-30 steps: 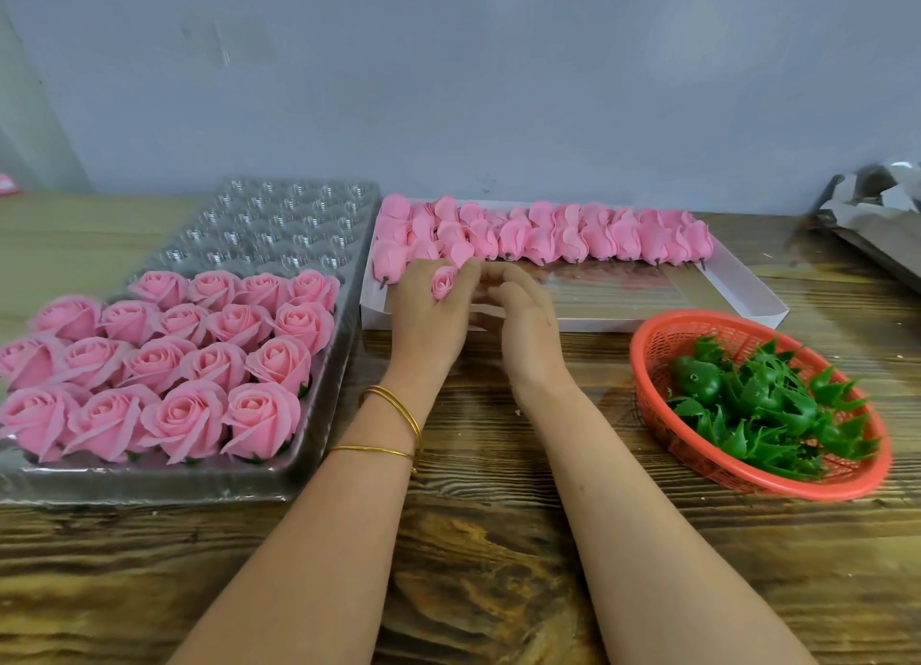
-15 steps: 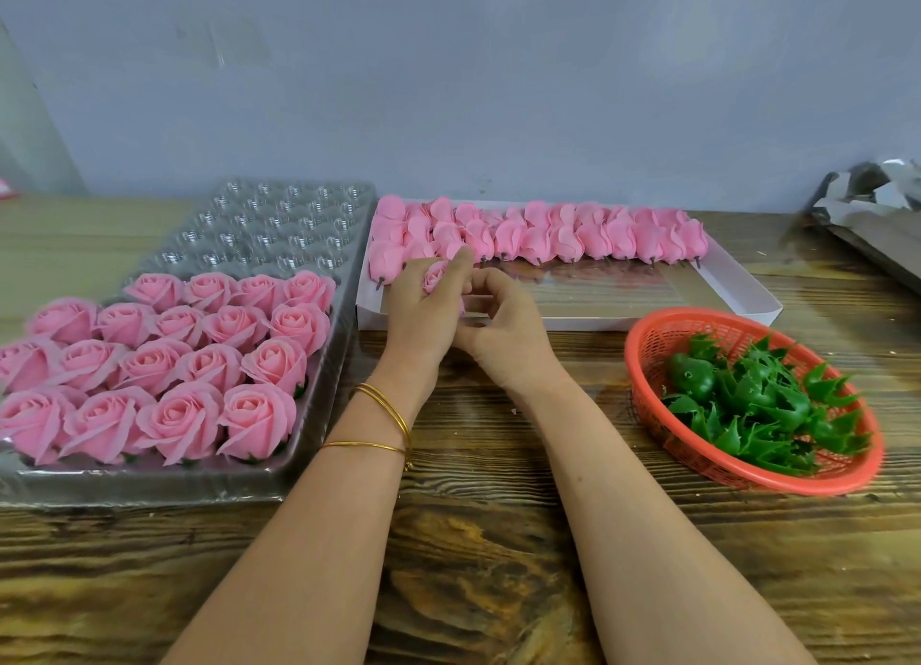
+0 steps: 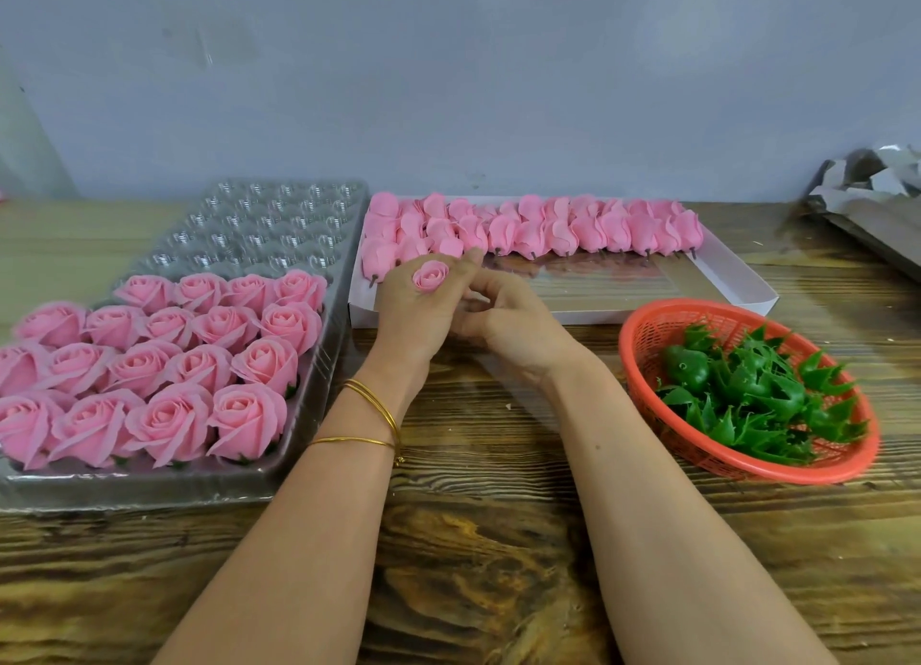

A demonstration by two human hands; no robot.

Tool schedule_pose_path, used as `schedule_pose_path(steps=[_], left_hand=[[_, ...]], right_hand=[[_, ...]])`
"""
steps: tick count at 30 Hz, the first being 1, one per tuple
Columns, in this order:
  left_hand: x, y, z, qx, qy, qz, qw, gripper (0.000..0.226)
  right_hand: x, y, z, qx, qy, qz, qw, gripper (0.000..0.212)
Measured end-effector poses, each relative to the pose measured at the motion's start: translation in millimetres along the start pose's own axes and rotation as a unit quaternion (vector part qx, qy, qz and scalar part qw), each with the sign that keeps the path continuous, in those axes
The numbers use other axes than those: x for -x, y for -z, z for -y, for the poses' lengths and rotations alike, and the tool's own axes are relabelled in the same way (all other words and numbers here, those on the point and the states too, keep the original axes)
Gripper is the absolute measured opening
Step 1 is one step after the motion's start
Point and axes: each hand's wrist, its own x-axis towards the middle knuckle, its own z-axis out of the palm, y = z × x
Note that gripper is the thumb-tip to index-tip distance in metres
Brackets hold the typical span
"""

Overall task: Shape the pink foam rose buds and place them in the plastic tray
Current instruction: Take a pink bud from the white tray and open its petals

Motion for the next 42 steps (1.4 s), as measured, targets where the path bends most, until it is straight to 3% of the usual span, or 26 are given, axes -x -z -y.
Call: schedule_pose_path(steps=[6,11,15,22,28,33,42], left_hand=[[-0.9,-1.9,1.2,0.003,0.030,0.001,1.000,0.035],[-2.1,-0.8,0.0,0.036,0.040,-0.010,0.998,0.052],[-4.2,-0.7,1.7,0.041,0.027,-0.008,0.999,0.036],[-4.7,2.8,4.9,0.031,-0.009,0.003,0.999,0.030],[-4.9,1.1,2.9,0.069,-0.002,-0.012,0.998,0.014],[-6.2,3.9,3.7,0.044,0.001,-0.008,0.999,0.029],[-6.9,2.0,4.3,0.055,0.026,-0.007,0.998,0.032]], right_hand=[[-3.1,-2.1,14.3,0.115,-0.006,-0.018,0.993,0.040],[-4.5,-4.2,16.6,0.134,0.004,-0.048,0.990,0.036],[-9.5,-2.7,17.6,0.143,0.018,-0.054,0.988,0.038],[-10.4,1.8,9.8,0.101,0.025,-0.055,0.993,0.028],[-7.1,1.0,1.6,0.074,0.054,-0.043,0.995,0.040],[-5.7,0.2,-0.7,0.069,0.051,-0.011,0.996,0.034],[-5.9,-8.1,-1.4,0.045,0.049,-0.102,0.993,0.029]])
